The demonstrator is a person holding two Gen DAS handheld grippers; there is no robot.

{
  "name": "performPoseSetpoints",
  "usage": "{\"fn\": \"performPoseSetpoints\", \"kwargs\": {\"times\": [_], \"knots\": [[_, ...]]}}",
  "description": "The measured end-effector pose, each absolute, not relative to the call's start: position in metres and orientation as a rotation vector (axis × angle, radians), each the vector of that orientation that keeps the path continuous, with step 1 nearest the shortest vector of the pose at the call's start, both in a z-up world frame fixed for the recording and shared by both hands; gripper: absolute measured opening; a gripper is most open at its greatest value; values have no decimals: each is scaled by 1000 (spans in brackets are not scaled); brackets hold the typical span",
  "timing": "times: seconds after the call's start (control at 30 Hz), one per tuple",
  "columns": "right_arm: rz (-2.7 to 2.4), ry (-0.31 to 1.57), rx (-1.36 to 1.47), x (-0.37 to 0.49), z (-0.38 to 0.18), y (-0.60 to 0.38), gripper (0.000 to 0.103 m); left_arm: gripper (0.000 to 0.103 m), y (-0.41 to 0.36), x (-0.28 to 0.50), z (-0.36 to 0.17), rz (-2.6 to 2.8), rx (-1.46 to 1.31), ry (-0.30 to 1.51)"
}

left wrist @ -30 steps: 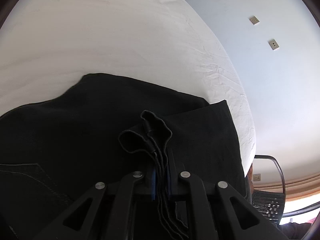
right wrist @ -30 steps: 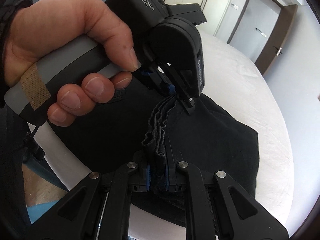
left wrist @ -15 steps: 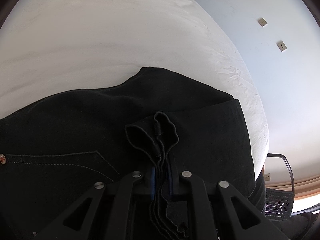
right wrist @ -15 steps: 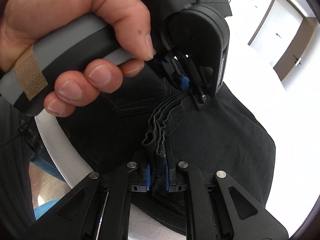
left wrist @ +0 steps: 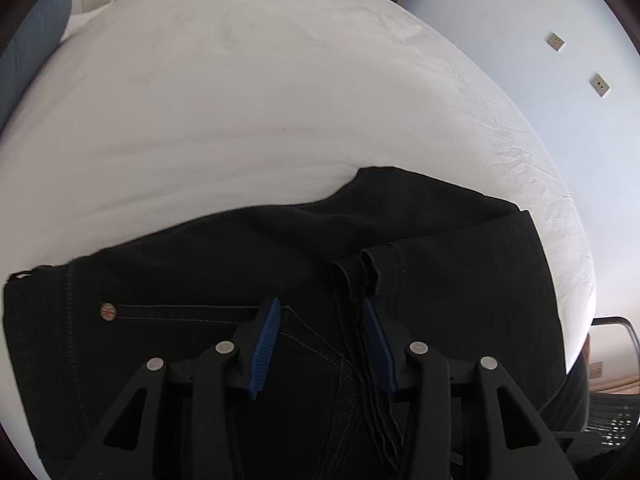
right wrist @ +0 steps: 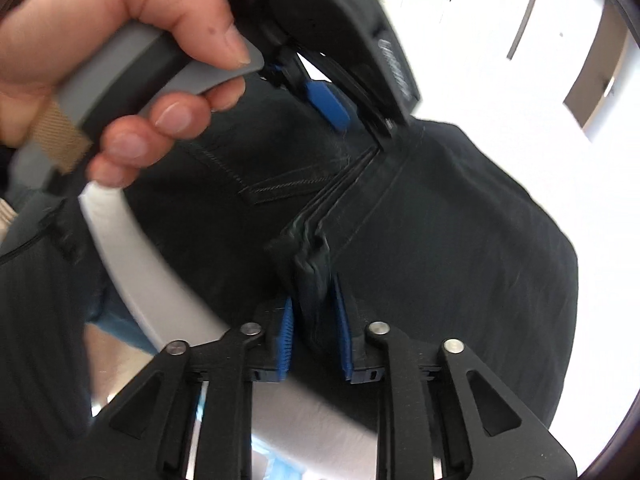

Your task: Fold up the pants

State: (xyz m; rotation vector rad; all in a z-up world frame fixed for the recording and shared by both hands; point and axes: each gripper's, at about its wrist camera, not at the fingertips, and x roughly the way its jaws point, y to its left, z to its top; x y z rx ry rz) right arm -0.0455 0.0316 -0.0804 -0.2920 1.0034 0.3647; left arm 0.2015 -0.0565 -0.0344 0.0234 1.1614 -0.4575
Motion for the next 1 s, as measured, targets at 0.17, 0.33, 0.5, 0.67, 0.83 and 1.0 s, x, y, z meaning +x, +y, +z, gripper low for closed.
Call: {"fn": "performPoseSetpoints", "kwargs": {"times": [0.17,0.33,0.5,0.67,0.83,1.0], "knots": [[514,1068,205,-49,-59,-58,20,47,-84,179,-14,-517,33,1070],[597,1064,630,-17,-58,-176,20,47,-123,143,-29,-617,78,1080],[691,1223,718,43,-100,-216,20,46,-122,119,-57,-593,66,1102],[674,1305,824,118,-154,-240,19,46,-113,112,-62,-591,56,1096],[611,1195,1032,152,-165,-290,19,46,-114,111,-64,-587,54,1098],[667,1262,987,145,-171,-284,19,46,-108,99,-65,-586,34,1092]]}}
